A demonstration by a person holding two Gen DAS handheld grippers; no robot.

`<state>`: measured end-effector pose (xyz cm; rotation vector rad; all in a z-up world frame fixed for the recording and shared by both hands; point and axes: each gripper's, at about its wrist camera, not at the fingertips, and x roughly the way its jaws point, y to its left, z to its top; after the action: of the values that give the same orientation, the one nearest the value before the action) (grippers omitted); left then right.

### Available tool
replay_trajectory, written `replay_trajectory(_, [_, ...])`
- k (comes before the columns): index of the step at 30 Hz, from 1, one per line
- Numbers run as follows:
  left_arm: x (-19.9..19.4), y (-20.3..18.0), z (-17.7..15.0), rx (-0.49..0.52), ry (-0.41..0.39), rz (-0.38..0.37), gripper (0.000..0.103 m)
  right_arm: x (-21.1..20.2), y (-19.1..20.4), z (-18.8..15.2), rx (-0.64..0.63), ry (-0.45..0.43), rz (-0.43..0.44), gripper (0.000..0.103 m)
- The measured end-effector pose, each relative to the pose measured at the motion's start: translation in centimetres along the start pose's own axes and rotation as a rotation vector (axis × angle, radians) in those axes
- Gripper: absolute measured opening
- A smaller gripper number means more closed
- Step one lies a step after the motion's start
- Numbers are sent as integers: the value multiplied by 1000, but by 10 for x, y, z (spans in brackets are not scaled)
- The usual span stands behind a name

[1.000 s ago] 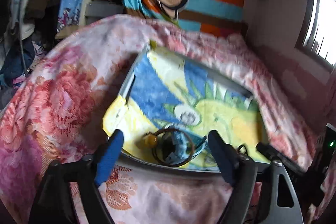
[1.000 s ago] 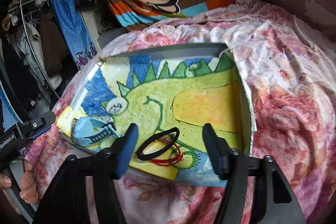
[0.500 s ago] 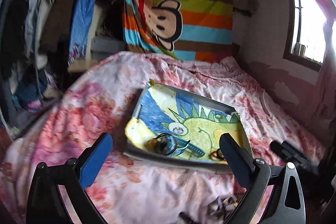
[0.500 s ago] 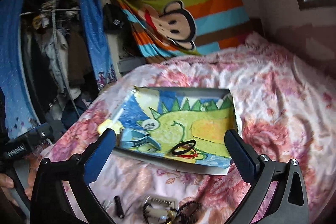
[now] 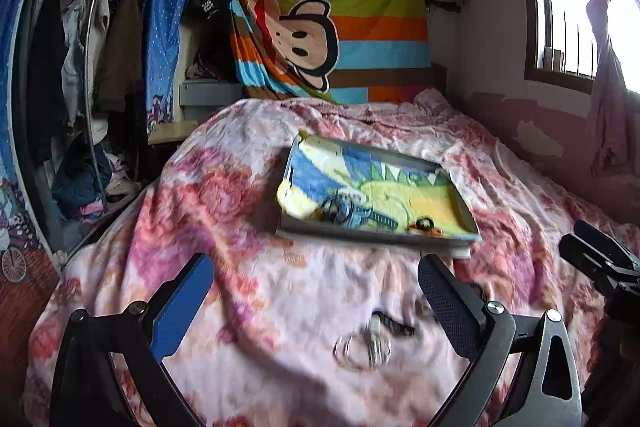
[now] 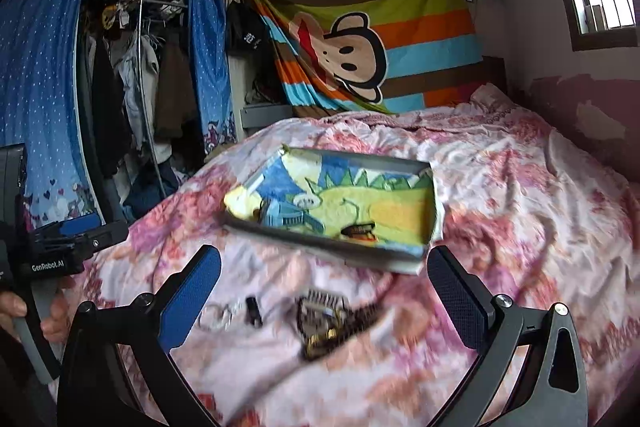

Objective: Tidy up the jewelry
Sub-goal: 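Withdraw both grippers from the tray back toward the remaining jewelry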

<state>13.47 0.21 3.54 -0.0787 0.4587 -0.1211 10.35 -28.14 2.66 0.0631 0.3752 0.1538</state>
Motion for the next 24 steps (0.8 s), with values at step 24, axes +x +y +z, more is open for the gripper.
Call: replay_trajectory(24, [-10,-16,-61,78,266,-28,103,-2,-12,-61,54,319,-33,102])
